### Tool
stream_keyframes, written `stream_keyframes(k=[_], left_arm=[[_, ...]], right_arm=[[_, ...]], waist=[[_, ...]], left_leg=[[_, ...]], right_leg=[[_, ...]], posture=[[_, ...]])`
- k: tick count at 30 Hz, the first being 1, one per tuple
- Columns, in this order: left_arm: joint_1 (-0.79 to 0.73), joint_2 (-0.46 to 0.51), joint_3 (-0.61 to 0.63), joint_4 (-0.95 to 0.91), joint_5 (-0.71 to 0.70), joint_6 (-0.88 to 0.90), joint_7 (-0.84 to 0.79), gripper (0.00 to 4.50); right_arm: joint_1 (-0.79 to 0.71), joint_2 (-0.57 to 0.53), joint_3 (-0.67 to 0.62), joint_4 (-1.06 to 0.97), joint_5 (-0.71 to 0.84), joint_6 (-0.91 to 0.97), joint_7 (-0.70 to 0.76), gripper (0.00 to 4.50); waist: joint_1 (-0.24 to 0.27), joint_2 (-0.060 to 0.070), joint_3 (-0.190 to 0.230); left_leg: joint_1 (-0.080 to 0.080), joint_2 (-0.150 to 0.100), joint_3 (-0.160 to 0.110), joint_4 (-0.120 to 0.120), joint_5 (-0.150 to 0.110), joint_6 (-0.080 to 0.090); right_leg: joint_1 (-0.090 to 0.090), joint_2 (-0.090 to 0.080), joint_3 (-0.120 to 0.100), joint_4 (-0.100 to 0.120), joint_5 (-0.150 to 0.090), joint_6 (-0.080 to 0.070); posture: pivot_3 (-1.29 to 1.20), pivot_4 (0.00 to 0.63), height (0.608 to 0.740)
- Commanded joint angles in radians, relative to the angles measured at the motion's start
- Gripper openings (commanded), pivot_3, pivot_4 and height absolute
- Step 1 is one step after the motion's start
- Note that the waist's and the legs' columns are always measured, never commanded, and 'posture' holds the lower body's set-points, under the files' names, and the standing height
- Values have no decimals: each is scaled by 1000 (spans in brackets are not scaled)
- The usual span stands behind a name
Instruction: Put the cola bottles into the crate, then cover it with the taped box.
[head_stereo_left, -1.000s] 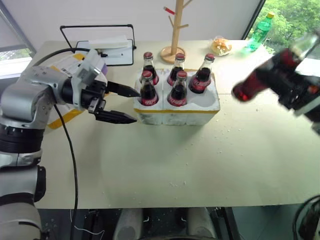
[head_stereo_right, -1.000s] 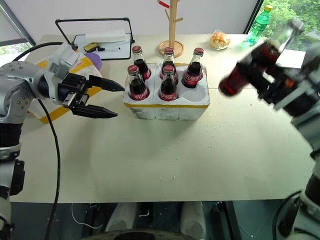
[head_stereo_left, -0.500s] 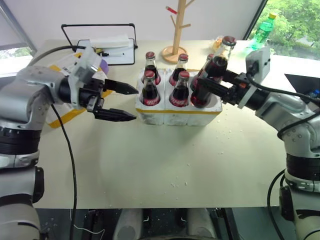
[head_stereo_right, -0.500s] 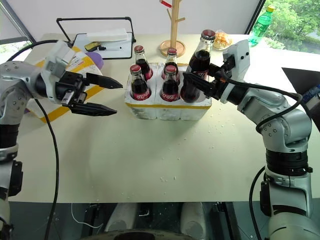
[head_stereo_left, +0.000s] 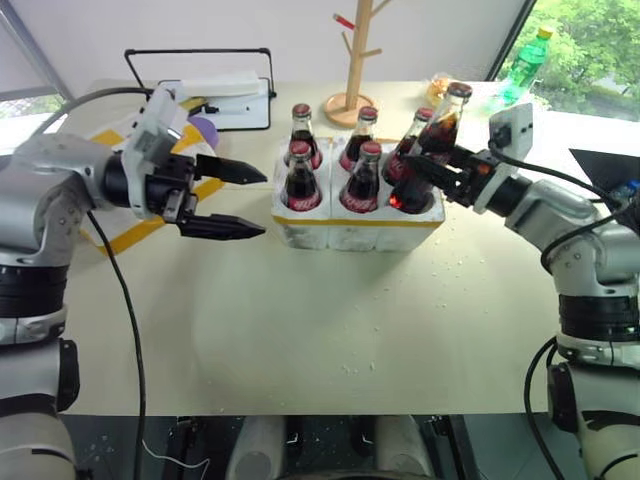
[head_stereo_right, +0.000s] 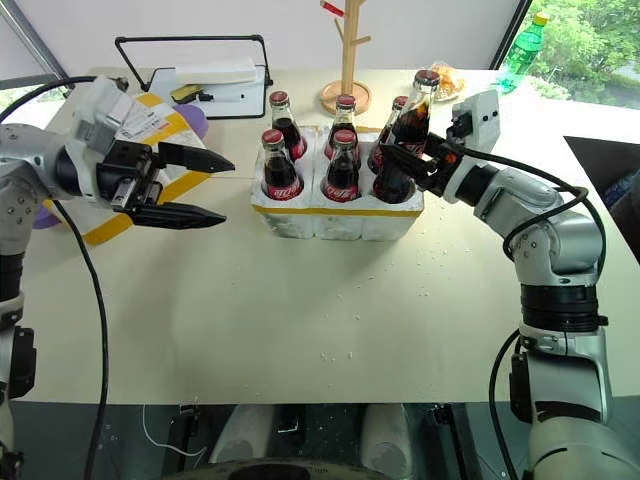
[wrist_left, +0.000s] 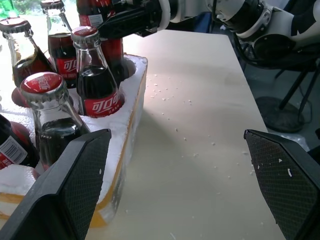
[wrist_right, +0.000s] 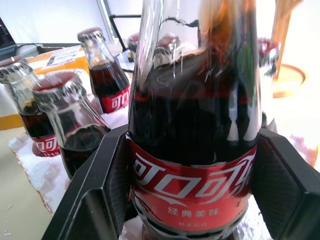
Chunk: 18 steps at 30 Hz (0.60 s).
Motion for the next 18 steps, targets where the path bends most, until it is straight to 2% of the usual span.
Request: stream_keyframes(k=[1, 10, 13, 14, 18], left_arm=[[3, 19, 32, -23, -15, 0, 4, 4500], [16, 20, 43, -32, -17, 4, 34, 4500], [30, 29, 54, -40, -23, 9, 43, 4500], [38, 33, 60, -42, -23, 10, 48, 4500], [71, 44, 94, -62, -25, 21, 92, 4500]], right_arm=[[-4, -23, -27, -11, -57, -43, 7, 2672], [92, 18, 80, -89, -162, -104, 75, 2672], [79, 39, 84, -67, -174, -103, 77, 4169], [71, 42, 85, -60, -180, -105, 80, 4436], [40, 11, 55, -91, -151, -79, 137, 4436]], waist=[[1, 0, 0], [-4, 0, 0], [-7, 0, 0], [-9, 0, 0], [-13, 0, 0]], left_leg=[[0, 0, 0, 0, 0, 0], [0, 0, 0, 0, 0, 0], [0, 0, 0, 0, 0, 0], [0, 0, 0, 0, 0, 0], [0, 0, 0, -1, 0, 0]], right_leg=[[0, 0, 0, 0, 0, 0], [0, 0, 0, 0, 0, 0], [0, 0, 0, 0, 0, 0], [0, 0, 0, 0, 0, 0], [0, 0, 0, 0, 0, 0]], posture=[[0, 150, 740], [0, 150, 740], [0, 150, 740], [0, 150, 740], [0, 150, 740]])
